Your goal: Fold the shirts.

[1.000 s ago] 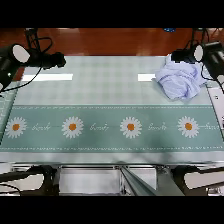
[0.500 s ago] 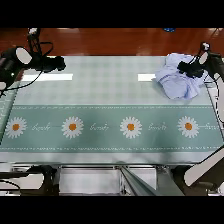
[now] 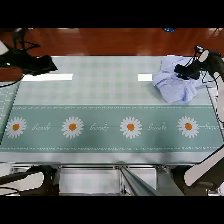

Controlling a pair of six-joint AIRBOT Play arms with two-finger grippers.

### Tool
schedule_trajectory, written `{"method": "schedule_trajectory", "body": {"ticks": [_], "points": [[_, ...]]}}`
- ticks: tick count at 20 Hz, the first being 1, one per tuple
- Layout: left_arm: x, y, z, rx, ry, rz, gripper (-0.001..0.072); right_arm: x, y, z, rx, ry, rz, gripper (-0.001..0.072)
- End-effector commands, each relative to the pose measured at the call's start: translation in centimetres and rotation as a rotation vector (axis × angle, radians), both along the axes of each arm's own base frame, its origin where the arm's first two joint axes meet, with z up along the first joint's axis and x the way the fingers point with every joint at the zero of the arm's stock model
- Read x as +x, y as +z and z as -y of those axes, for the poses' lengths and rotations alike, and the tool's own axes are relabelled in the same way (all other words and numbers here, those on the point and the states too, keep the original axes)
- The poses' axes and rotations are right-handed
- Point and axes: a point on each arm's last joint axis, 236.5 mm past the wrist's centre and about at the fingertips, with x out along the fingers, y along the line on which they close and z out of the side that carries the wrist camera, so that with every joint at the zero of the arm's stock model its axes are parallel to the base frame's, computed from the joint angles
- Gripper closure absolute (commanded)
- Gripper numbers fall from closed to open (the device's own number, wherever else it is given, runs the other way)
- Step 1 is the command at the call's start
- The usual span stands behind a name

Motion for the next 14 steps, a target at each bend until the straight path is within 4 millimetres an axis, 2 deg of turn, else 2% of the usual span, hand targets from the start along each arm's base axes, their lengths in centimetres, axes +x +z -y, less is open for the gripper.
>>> {"method": "schedule_trajectory", "body": {"ticks": [1, 3, 5, 6, 8, 11, 13, 14], "points": [[-4.1, 5.0, -1.2, 0.003, 0.021, 0.067, 0.02, 2.7, 10.2, -2.1, 0.01, 0.084, 0.226, 0.0684], [-7.5, 5.4, -0.2, -0.008, 0.012, 0.086, 0.02, 3.4, 19.3, -4.0, -0.016, 0.153, 0.414, 0.0684], [-11.2, 3.9, 1.3, -0.043, 0.001, 0.08, 0.02, 2.3, 28.1, -6.5, -0.071, 0.234, 0.585, 0.0684], [-12.7, 2.8, 1.9, -0.063, 0.004, 0.08, 0.02, 1.3, 31.6, -7.9, -0.095, 0.271, 0.652, 0.0684], [-15.3, 0.6, 2.5, -0.085, 0.018, 0.092, 0.02, -1.5, 37.4, -10.7, -0.131, 0.34, 0.764, 0.0684], [-18.1, -1.9, 3.0, -0.108, 0.029, 0.078, 0.02, -6.6, 43.7, -15.5, -0.163, 0.48, 0.884, 0.0684], [-18.6, -2.3, 3.1, -0.111, 0.032, 0.075, 0.02, -10.3, 45.6, -18.9, -0.139, 0.576, 0.905, 0.0685], [-18.6, -2.3, 3.1, -0.111, 0.032, 0.076, 0.02, -12.4, 45.7, -21.0, -0.111, 0.638, 0.887, 0.0684]]}}
